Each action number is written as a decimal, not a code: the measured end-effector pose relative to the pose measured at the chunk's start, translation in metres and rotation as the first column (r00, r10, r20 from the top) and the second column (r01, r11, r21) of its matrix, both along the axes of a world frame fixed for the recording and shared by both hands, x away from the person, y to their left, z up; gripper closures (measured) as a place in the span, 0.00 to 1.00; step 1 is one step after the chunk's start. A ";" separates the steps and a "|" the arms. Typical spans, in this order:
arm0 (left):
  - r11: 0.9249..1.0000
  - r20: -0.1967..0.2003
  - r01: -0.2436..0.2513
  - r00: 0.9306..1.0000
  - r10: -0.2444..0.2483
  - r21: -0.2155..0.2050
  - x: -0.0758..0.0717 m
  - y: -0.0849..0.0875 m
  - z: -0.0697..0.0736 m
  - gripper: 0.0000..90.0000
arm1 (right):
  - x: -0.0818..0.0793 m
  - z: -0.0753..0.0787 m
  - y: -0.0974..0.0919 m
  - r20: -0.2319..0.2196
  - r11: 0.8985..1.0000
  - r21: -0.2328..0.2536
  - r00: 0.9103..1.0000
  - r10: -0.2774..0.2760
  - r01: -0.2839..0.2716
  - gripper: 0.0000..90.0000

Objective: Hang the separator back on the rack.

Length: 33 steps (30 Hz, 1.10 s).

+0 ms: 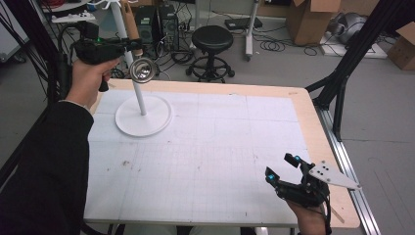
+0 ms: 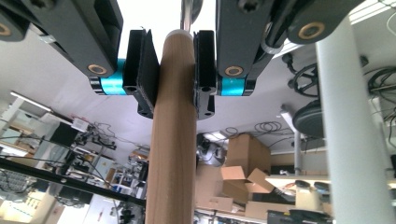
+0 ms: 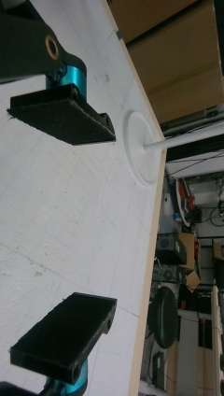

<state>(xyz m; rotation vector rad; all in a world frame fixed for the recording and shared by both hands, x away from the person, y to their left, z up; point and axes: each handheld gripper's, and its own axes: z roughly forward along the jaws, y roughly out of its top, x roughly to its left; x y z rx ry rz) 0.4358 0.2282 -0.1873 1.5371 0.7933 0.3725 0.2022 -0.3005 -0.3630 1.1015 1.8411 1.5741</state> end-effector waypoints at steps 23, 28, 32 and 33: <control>0.990 0.013 -0.141 0.990 0.141 -0.022 -0.017 0.019 -0.023 0.54 | -0.007 0.001 -0.004 0.014 1.000 -0.018 1.000 -0.025 0.025 0.18; 0.983 0.055 -0.180 0.982 0.181 -0.021 -0.042 0.033 -0.032 0.42 | -0.007 -0.001 -0.003 0.008 1.000 -0.016 1.000 -0.024 0.024 0.18; 0.983 0.083 -0.183 0.979 0.185 -0.031 -0.063 0.040 -0.042 0.32 | -0.007 -0.002 -0.002 0.006 0.999 -0.023 1.000 -0.023 0.024 0.18; 0.983 0.082 -0.179 0.980 0.181 -0.026 -0.070 0.041 -0.045 0.29 | -0.006 -0.003 -0.002 0.006 1.000 -0.020 1.000 -0.023 0.023 0.18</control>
